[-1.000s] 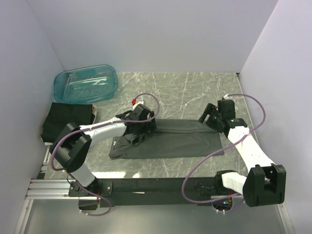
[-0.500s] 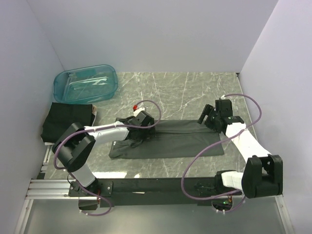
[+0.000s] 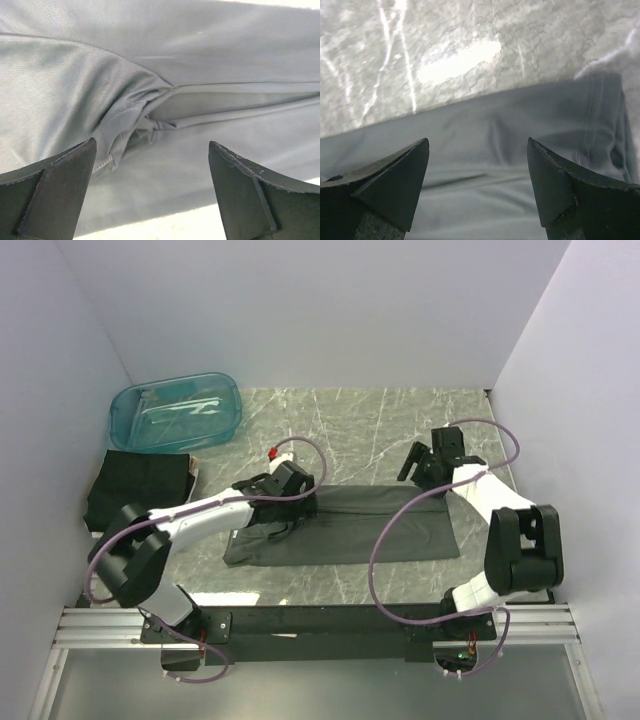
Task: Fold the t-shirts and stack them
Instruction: Fold the tshirt
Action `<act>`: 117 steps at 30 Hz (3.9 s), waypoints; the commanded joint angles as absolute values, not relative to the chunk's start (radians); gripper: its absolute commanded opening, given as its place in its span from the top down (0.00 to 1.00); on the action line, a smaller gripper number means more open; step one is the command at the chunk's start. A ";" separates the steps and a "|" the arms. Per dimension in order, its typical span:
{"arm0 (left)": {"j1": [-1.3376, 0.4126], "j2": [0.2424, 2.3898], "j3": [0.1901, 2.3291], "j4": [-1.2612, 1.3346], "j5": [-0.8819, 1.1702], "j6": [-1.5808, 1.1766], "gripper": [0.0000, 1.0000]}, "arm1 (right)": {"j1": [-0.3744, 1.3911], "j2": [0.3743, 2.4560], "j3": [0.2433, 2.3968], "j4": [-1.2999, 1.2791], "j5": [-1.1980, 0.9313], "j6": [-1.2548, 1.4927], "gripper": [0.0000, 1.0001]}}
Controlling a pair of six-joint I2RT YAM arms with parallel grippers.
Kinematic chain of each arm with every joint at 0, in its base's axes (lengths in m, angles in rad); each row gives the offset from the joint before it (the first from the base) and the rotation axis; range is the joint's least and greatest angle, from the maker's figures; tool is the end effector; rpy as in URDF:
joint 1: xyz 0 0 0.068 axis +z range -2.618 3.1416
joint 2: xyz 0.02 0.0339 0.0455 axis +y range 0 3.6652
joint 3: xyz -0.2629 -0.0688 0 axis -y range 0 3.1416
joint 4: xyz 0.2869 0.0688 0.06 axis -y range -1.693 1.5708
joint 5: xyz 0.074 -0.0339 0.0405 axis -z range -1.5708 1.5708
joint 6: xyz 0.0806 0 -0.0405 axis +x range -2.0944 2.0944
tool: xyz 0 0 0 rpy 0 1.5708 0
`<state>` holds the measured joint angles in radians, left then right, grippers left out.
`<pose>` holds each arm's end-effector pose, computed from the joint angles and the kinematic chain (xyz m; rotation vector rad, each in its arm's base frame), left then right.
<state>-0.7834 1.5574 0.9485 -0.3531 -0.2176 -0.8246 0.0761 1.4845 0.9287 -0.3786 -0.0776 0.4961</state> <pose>0.2769 -0.2512 0.1362 -0.1395 2.5388 -0.3823 0.3629 0.0339 0.1509 0.4963 2.4837 0.3297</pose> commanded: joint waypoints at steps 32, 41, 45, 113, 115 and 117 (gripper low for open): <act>-0.479 2.283 1.726 -0.434 -0.029 -0.722 0.01 | 0.348 1.275 0.508 -0.370 -0.107 0.629 0.14; -0.505 2.677 2.270 -0.390 0.244 -0.883 0.01 | 0.977 1.127 0.376 -0.293 -0.269 0.850 0.14; -0.512 2.703 2.258 -0.240 0.313 -0.943 0.01 | 1.176 1.175 0.510 -0.383 -0.151 0.813 0.13; -1.043 1.230 0.535 -0.173 -0.064 -1.186 0.36 | 0.848 0.721 0.374 -0.554 0.017 0.900 0.11; -1.045 1.258 0.544 -0.201 -0.086 -1.193 0.44 | 0.847 0.713 0.371 -0.564 0.032 0.910 0.13; -1.045 1.282 0.555 -0.218 -0.113 -1.192 0.49 | 0.847 0.718 0.370 -0.563 0.028 0.913 0.15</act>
